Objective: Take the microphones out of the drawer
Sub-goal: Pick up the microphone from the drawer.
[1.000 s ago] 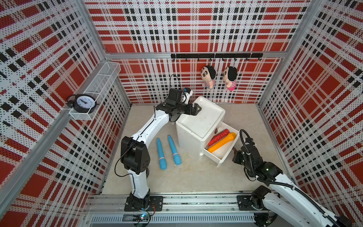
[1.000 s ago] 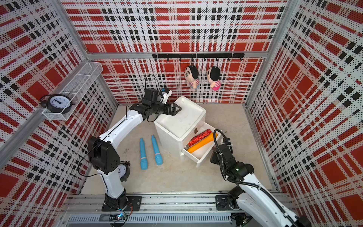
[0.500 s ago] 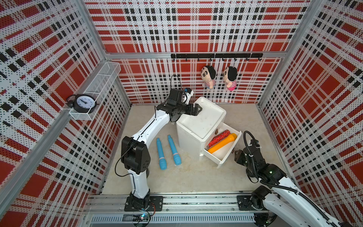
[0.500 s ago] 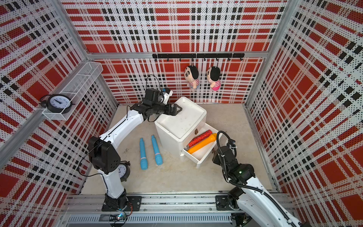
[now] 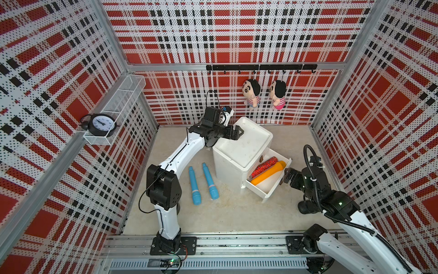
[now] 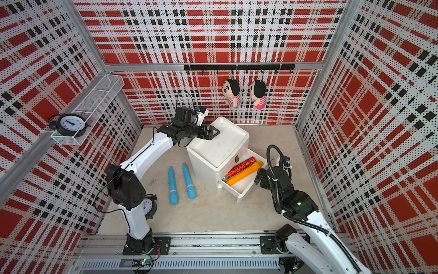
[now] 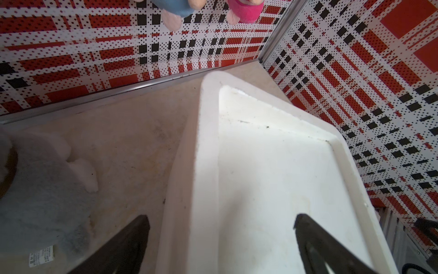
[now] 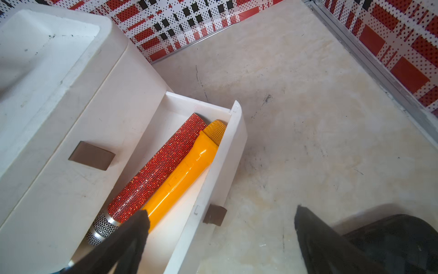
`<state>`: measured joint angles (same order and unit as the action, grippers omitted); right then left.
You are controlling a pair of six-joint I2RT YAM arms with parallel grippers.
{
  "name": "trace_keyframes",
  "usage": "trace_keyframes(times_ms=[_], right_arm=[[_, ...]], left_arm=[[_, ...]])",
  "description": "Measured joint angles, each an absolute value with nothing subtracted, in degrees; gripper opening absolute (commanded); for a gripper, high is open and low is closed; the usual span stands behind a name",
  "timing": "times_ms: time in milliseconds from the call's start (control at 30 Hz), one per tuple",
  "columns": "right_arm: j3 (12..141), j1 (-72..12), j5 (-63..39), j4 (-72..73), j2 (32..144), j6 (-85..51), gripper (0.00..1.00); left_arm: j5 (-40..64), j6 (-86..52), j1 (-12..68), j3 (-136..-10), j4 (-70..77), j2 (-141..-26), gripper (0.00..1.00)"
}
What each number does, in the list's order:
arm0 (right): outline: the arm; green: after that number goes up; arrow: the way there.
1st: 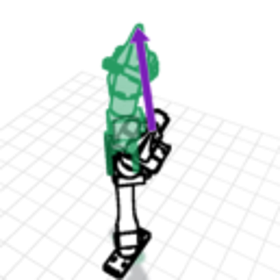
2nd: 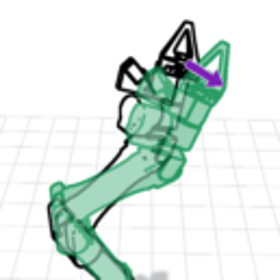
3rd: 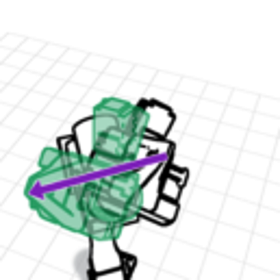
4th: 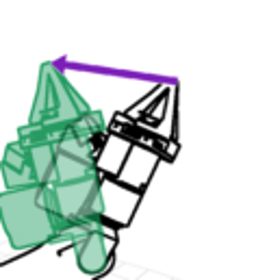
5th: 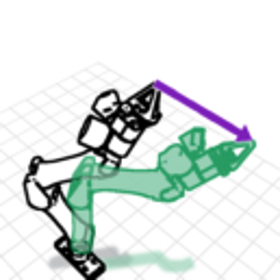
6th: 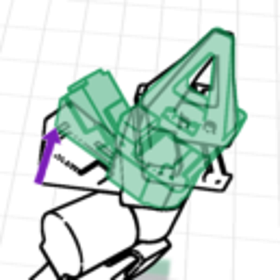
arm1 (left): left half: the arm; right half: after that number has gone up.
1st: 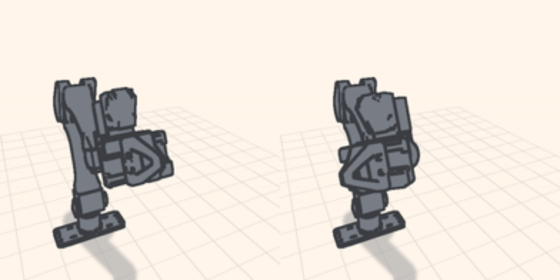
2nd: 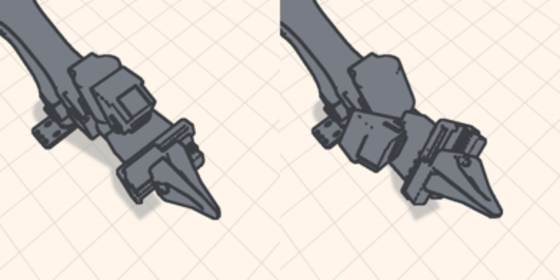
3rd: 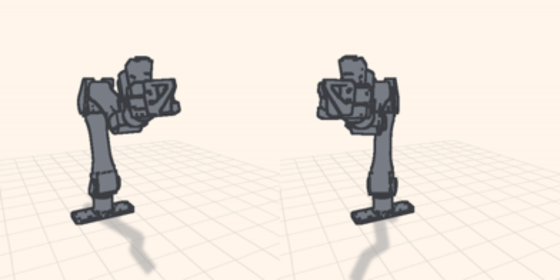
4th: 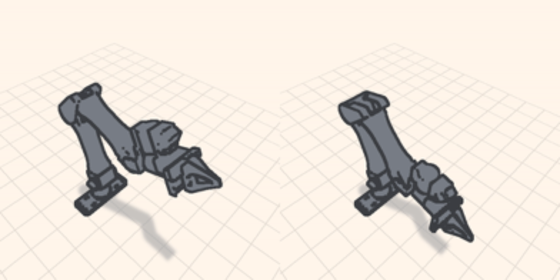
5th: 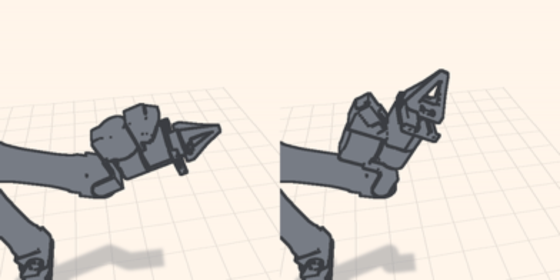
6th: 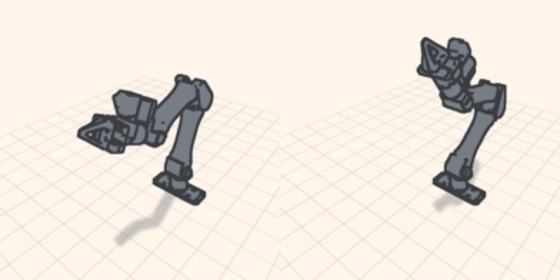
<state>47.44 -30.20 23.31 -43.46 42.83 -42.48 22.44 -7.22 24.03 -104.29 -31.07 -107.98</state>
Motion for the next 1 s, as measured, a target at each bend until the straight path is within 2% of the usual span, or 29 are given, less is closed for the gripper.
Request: trace_keyframes(times_ms=[367,533,733,867,1000], right_arm=[[59.9,-30.2,12.1,-44.4,58.4,-38.4,1.00],[60.9,-30.2,11.4,-46.0,59.2,-39.6,1.00],[66.6,-30.2,11.3,-48.5,66.0,-43.0,1.00],[65.5,-30.2,9.0,-46.0,65.9,-44.9,1.00],[61.8,-30.2,7.9,-41.4,61.2,-45.5,1.00]], left_arm=[[20.4,-6.2,22.4,-104.6,-31.6,-107.2,0.98],[18.3,-5.7,22.3,-104.6,-32.6,-106.8,0.98],[16.3,-4.8,22.3,-104.6,-33.6,-105.2,0.98],[16.1,-4.7,22.3,-104.6,-33.6,-104.5,0.98],[16.0,-4.6,22.3,-104.5,-33.6,-104.4,0.98]])
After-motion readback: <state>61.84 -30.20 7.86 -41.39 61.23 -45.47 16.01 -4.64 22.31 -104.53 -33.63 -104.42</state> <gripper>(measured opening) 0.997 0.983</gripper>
